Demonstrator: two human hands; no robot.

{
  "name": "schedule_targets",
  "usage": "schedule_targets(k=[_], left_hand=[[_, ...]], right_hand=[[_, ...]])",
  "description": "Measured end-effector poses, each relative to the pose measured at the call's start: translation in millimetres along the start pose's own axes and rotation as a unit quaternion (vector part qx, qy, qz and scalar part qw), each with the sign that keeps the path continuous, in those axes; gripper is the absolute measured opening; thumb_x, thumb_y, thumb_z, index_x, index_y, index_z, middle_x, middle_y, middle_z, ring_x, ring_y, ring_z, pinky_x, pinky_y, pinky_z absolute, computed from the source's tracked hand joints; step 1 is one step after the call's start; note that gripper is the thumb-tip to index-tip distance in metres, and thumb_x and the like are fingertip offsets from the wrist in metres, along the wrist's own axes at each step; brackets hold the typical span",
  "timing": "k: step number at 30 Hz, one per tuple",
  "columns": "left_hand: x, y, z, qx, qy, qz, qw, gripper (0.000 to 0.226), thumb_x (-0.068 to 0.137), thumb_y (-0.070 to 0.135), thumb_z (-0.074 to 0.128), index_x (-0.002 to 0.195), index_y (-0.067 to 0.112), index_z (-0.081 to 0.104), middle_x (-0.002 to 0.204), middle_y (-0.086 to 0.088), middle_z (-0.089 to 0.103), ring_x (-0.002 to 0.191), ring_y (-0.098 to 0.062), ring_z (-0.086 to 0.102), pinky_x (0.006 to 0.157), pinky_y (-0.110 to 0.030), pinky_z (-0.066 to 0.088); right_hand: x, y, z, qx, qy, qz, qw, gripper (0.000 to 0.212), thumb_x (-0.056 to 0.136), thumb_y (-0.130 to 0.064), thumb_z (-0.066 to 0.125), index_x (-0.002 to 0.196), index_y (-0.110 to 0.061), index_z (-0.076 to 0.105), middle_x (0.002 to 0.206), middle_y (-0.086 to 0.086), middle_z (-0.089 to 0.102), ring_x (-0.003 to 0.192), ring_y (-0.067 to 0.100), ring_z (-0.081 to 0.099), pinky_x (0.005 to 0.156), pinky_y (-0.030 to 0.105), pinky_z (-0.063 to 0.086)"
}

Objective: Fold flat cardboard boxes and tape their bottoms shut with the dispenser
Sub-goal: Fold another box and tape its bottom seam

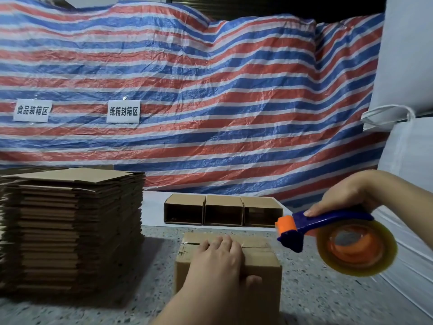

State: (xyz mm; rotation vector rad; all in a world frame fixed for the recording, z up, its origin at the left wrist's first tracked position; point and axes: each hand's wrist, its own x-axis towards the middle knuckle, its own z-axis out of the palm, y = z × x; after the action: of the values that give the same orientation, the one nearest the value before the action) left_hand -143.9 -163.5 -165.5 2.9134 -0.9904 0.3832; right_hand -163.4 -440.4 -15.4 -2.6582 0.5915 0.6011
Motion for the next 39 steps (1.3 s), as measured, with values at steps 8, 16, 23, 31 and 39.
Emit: schedule_targets(k=[8,16,23,31,39], left_hand=[[-2,6,-9,0.005,-0.014,0.003,1.0,0.085,0.089,0.075,0.038,0.152,0.023,0.016,0.152,-0.006,0.038,0.139,-0.025,0.034,0.118,-0.047,0.024],[14,32,-14,-0.007,-0.016,0.092,0.996,0.085,0.091,0.071,0.04,0.157,0.027,0.009,0.165,-0.002,0.008,0.151,-0.023,0.008,0.121,-0.044,0.006],[19,23,3,-0.006,0.043,0.107,0.993,0.07,0.094,0.068,0.036,0.152,0.03,0.027,0.16,0.007,0.027,0.146,-0.014,0.025,0.118,-0.038,0.018],[18,22,4,-0.011,0.063,0.116,0.991,0.067,0.095,0.066,0.035,0.152,0.032,0.028,0.161,0.008,0.025,0.147,-0.014,0.023,0.119,-0.038,0.017],[14,22,3,-0.018,0.077,0.12,0.99,0.058,0.096,0.063,0.038,0.146,0.034,0.035,0.155,0.01,0.036,0.143,-0.013,0.031,0.118,-0.038,0.021]], right_hand=[[9,-2,22,-0.039,-0.028,0.009,0.999,0.087,0.056,-0.079,0.07,0.115,-0.015,0.068,0.09,0.001,0.075,0.075,0.012,0.071,0.071,0.023,0.057],[9,5,25,-0.026,-0.007,0.016,0.999,0.086,0.06,-0.081,0.069,0.117,-0.016,0.068,0.095,0.002,0.076,0.079,0.013,0.072,0.075,0.024,0.057],[5,15,13,0.029,-0.007,-0.008,1.0,0.086,0.058,-0.072,0.072,0.12,-0.012,0.065,0.094,0.005,0.076,0.081,0.016,0.071,0.079,0.027,0.057],[-18,-5,9,-0.116,0.003,0.037,0.993,0.073,0.068,-0.076,0.069,0.108,-0.016,0.069,0.093,0.002,0.075,0.082,0.016,0.071,0.079,0.027,0.056],[31,-2,99,-0.332,0.09,0.099,0.934,0.044,0.083,-0.063,0.069,0.089,-0.02,0.062,0.082,-0.001,0.064,0.063,0.018,0.062,0.055,0.026,0.05]])
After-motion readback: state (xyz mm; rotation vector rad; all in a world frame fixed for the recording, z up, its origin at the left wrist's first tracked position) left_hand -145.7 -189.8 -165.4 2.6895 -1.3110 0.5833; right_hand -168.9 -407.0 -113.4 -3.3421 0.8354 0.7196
